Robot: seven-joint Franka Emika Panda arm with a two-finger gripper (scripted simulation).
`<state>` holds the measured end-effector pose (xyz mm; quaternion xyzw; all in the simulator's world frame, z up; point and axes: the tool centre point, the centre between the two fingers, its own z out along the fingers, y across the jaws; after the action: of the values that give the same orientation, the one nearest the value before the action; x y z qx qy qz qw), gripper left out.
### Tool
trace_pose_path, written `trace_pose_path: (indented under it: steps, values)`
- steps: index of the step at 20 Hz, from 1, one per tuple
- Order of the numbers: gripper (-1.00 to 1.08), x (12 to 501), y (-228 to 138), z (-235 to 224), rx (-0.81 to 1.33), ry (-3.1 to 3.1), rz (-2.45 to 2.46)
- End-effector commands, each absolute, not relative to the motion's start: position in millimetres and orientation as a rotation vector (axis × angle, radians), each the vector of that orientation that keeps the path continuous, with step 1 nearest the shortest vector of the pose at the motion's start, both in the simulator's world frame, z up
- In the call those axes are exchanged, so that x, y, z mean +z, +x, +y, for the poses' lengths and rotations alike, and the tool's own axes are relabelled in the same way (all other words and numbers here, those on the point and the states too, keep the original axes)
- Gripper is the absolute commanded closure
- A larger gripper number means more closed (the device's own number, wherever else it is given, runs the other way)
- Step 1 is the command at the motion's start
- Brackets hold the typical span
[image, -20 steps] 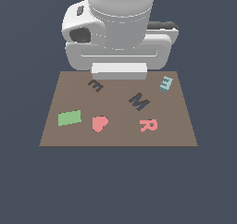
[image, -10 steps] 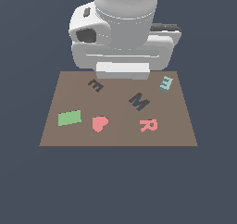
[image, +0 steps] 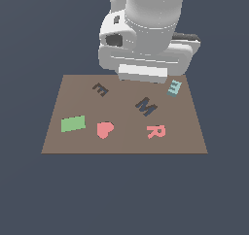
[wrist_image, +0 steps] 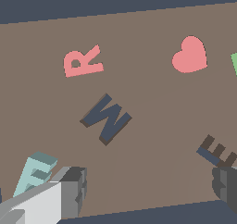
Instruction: Insert a designated object into the corresponding slot on a board.
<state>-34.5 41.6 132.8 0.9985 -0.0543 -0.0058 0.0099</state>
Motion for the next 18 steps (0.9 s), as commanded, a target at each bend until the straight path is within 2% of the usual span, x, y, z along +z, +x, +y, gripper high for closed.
trace_pose_path:
  steps: [1, 18]
  values:
    - [-0.92, 124, -42, 55, -0.017, 3.115, -0.231]
    - [-0.92, 63, -75, 156, -0.004, 3.069, -0.655]
